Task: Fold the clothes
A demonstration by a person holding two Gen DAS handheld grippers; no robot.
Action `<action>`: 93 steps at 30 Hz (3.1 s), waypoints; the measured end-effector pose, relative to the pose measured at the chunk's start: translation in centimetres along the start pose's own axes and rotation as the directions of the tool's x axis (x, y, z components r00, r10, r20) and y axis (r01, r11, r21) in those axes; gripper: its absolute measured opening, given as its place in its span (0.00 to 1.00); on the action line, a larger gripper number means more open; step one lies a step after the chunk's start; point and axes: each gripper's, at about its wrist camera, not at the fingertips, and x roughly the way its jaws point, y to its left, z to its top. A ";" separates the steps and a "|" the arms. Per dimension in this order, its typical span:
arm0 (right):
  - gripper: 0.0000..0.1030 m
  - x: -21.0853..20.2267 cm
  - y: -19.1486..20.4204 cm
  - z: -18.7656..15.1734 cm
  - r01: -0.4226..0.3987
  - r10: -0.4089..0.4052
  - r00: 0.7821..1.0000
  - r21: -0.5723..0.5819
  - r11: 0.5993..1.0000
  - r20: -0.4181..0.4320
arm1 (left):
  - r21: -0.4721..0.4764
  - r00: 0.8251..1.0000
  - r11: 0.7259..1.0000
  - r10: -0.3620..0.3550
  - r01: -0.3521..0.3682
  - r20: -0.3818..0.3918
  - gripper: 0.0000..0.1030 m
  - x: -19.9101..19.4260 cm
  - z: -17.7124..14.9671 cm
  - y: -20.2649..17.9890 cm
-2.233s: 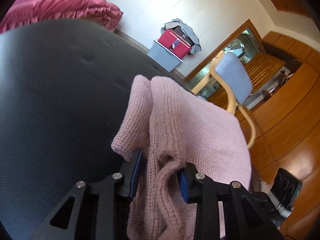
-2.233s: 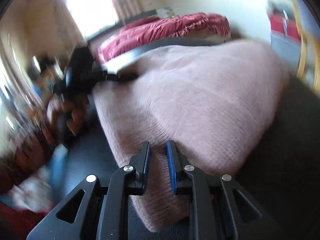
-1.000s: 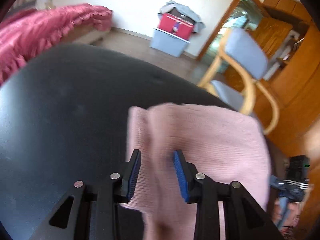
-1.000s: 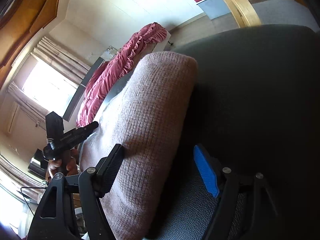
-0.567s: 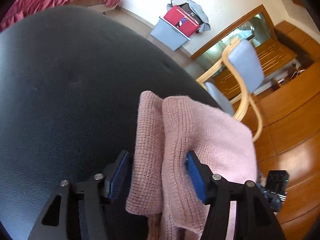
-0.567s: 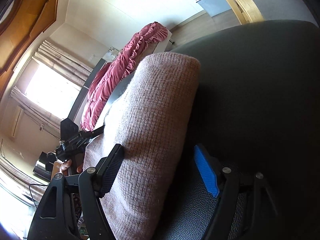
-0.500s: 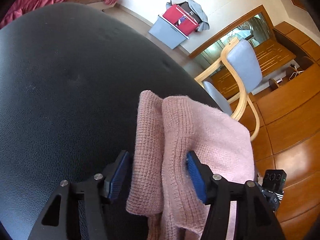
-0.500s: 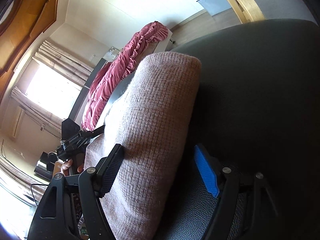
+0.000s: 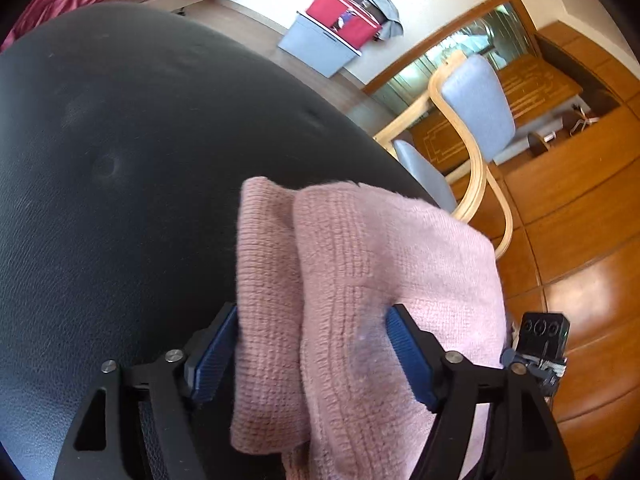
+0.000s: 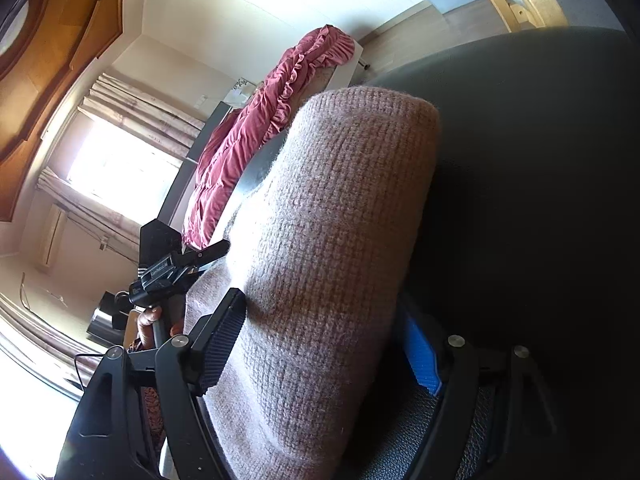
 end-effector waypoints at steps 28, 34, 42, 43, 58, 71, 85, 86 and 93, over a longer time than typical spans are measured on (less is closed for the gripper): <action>0.54 3.0 4.3 0.8 0.165 -0.159 0.986 -0.210 0.964 0.045 | 0.112 0.937 0.981 0.116 -0.161 0.330 0.36 -2.1 -4.1 -2.7; 0.52 4.9 8.1 0.8 0.146 -0.138 0.989 -0.288 0.947 0.047 | 0.103 0.889 0.985 0.081 -0.142 0.452 0.35 -7.3 -6.4 -2.2; 0.52 11.2 13.9 0.8 0.068 -0.088 0.996 -0.399 0.914 -0.033 | -0.005 0.790 0.981 0.157 -0.192 0.592 0.35 -15.0 -10.7 2.1; 0.52 12.4 14.7 0.9 0.056 -0.083 0.995 -0.411 0.910 -0.050 | -0.035 0.775 0.980 0.175 -0.194 0.607 0.35 -15.8 -11.1 3.1; 0.52 34.3 26.4 3.1 -0.099 -0.101 0.963 -0.672 0.734 -0.252 | -0.524 0.573 0.849 0.461 -0.063 0.678 0.35 -24.0 -13.7 22.5; 0.65 41.4 27.2 4.7 -0.141 -0.064 0.964 -0.700 0.700 -0.258 | -0.594 0.576 0.805 0.494 -0.019 0.651 0.41 -24.1 -12.5 26.9; 0.29 28.3 25.0 4.3 -0.152 0.091 0.988 -0.630 0.761 -0.128 | -0.483 0.388 0.855 0.518 -0.192 0.762 0.37 -26.1 -16.4 14.4; 0.23 28.5 24.9 3.2 -0.157 0.083 0.986 -0.648 0.746 -0.144 | -0.453 0.400 0.856 0.518 -0.251 0.756 0.37 -25.6 -15.4 13.1; 0.15 32.1 23.2 -0.3 -0.141 -0.061 0.966 -0.710 0.690 -0.251 | -0.470 0.447 0.680 0.729 -0.563 0.519 0.29 -18.8 -12.2 15.1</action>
